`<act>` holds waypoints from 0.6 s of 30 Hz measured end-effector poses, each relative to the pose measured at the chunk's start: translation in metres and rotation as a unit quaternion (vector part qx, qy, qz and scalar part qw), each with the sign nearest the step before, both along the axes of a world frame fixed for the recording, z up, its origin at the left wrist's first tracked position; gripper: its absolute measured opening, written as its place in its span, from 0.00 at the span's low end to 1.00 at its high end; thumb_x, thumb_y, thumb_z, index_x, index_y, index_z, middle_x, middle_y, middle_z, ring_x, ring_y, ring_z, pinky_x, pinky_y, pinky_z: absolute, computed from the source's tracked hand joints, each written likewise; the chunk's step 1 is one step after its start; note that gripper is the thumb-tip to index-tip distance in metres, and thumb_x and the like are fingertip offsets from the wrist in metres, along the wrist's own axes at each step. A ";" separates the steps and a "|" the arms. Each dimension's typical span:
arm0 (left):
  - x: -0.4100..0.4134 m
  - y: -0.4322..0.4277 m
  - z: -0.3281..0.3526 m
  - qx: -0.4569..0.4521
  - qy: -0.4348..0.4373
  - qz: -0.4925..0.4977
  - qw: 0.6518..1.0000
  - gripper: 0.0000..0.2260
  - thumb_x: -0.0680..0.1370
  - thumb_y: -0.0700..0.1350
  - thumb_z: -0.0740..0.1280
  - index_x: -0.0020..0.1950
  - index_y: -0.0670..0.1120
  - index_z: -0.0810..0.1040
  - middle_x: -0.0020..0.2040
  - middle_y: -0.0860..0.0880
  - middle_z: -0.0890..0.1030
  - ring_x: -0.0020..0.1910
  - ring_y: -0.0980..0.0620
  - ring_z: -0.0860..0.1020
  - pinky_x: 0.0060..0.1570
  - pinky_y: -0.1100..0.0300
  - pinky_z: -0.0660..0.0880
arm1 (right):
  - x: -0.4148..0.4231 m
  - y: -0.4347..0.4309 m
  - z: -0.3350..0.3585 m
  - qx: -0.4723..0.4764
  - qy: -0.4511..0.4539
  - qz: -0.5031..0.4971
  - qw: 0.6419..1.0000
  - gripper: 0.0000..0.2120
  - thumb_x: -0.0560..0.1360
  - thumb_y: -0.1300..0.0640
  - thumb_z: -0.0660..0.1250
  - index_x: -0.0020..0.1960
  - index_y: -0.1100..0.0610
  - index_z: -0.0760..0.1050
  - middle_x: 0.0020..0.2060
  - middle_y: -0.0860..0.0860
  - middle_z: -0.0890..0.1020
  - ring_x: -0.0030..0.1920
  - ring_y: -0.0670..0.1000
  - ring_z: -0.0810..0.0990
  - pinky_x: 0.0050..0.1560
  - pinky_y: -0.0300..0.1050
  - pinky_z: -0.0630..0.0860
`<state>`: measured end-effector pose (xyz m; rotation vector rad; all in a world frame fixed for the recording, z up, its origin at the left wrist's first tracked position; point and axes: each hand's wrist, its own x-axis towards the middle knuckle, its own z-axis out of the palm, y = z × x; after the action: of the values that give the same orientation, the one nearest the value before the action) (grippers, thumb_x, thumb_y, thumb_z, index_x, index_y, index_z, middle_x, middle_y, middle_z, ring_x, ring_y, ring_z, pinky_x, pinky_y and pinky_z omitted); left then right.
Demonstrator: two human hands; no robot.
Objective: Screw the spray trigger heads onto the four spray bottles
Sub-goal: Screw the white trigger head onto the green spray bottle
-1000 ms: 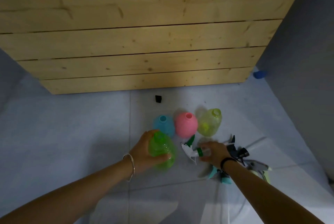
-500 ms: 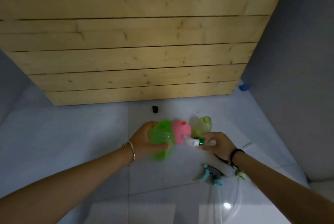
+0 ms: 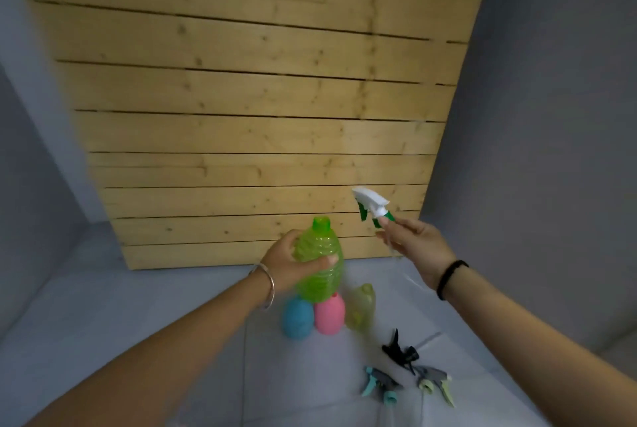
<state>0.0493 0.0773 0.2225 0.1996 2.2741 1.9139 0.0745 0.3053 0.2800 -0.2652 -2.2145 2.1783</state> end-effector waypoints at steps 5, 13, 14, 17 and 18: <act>0.025 0.013 0.008 0.009 0.019 0.011 1.000 0.25 0.54 0.58 0.79 0.49 0.55 0.79 0.43 0.57 0.85 0.42 0.60 0.82 0.39 0.69 0.76 | 0.019 -0.008 0.040 -0.142 0.074 -0.016 0.987 0.11 0.74 0.55 0.67 0.55 0.58 0.78 0.49 0.52 0.83 0.51 0.45 0.83 0.53 0.37 0.77; 0.036 0.016 0.006 -0.024 0.007 -0.031 0.999 0.23 0.63 0.51 0.79 0.56 0.53 0.77 0.47 0.58 0.83 0.43 0.65 0.81 0.37 0.75 0.73 | 0.027 -0.027 0.068 -0.314 0.126 -0.017 0.941 0.12 0.77 0.57 0.64 0.58 0.60 0.76 0.53 0.53 0.82 0.49 0.43 0.83 0.54 0.39 0.78; 0.037 0.016 0.006 -0.028 0.005 -0.037 0.999 0.24 0.62 0.52 0.79 0.56 0.54 0.77 0.48 0.59 0.83 0.43 0.67 0.80 0.37 0.76 0.72 | 0.027 -0.030 0.070 -0.330 0.130 -0.013 0.935 0.12 0.77 0.57 0.64 0.58 0.60 0.76 0.52 0.52 0.82 0.49 0.43 0.83 0.55 0.39 0.78; 0.039 0.021 0.009 -0.037 0.001 -0.053 0.998 0.30 0.57 0.60 0.78 0.57 0.56 0.76 0.50 0.59 0.83 0.46 0.65 0.81 0.43 0.72 0.75 | 0.026 -0.040 0.077 -0.380 0.147 -0.003 0.913 0.09 0.77 0.57 0.63 0.54 0.59 0.77 0.46 0.49 0.85 0.50 0.43 0.83 0.55 0.39 0.78; 0.039 0.022 0.009 -0.036 -0.002 -0.055 0.998 0.33 0.56 0.61 0.78 0.58 0.55 0.76 0.52 0.58 0.83 0.50 0.62 0.81 0.48 0.68 0.76 | 0.026 -0.042 0.080 -0.394 0.153 -0.002 0.906 0.08 0.77 0.57 0.63 0.53 0.58 0.78 0.44 0.49 0.86 0.49 0.44 0.83 0.55 0.38 0.78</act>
<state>0.0885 0.0995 0.2316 0.3048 2.2748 1.7730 0.1003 0.2633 0.3604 0.0711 -1.0901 2.7580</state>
